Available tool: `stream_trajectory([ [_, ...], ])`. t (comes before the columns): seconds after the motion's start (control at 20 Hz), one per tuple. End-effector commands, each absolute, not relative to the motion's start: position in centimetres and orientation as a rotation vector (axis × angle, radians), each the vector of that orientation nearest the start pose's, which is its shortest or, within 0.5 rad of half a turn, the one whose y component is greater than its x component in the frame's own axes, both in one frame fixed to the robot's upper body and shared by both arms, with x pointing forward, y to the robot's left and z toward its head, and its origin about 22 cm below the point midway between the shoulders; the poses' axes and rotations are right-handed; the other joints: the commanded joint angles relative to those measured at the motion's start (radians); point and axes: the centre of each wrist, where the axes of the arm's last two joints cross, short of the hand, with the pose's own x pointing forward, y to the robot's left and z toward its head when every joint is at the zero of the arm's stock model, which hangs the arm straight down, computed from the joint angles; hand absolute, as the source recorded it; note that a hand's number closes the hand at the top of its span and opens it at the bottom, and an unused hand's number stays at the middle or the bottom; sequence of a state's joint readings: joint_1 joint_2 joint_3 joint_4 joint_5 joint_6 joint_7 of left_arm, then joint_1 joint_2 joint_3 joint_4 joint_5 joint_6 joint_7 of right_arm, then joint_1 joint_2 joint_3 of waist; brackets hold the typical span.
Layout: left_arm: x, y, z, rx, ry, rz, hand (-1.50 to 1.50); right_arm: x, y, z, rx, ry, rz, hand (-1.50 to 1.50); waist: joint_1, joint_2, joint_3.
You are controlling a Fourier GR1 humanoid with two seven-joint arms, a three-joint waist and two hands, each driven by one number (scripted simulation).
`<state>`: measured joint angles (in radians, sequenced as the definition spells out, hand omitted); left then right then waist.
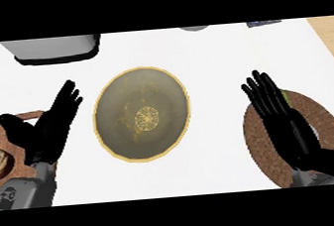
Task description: Pick the squash from the placemat and place it in the bowl
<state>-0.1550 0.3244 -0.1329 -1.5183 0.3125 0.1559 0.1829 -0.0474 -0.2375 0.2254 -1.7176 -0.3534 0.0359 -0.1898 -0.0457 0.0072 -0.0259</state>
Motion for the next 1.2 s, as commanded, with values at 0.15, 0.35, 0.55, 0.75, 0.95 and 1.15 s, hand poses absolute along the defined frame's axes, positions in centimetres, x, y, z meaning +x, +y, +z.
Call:
stream_trajectory([
  [0.15, 29.1, 29.5, 8.4, 0.165, -1.688, -0.036, 0.00, 24.6, -22.2, 7.7, 0.705, -1.796, 0.468, -1.50, 0.066, -0.010, 0.026],
  [0.35, 29.0, 31.4, 8.0, 0.250, -1.738, 0.039, 0.00, 25.6, -26.5, 11.0, 0.125, -2.005, 0.724, -1.50, 0.024, -0.016, 0.022],
  [0.55, 28.7, 32.3, 9.7, 0.249, -1.788, 0.036, 0.00, 22.4, -29.5, 5.0, 0.134, -2.095, 0.674, -1.50, 0.036, -0.010, 0.028],
  [0.75, 28.0, 32.4, 8.7, 0.247, -1.771, 0.035, 0.00, 19.9, -34.0, 7.6, 0.095, -2.115, 0.771, -1.50, 0.034, -0.011, 0.026],
  [0.95, 30.0, 33.9, 9.3, 0.273, -1.770, 0.058, 0.00, 19.3, -35.8, 11.3, -0.169, -2.062, 0.955, -1.50, 0.014, -0.010, 0.025],
  [1.15, 28.5, 32.7, 9.0, 0.246, -1.773, 0.035, 0.00, 18.7, -39.0, 15.8, -0.334, -1.917, 1.026, -1.50, 0.029, -0.014, 0.025],
])
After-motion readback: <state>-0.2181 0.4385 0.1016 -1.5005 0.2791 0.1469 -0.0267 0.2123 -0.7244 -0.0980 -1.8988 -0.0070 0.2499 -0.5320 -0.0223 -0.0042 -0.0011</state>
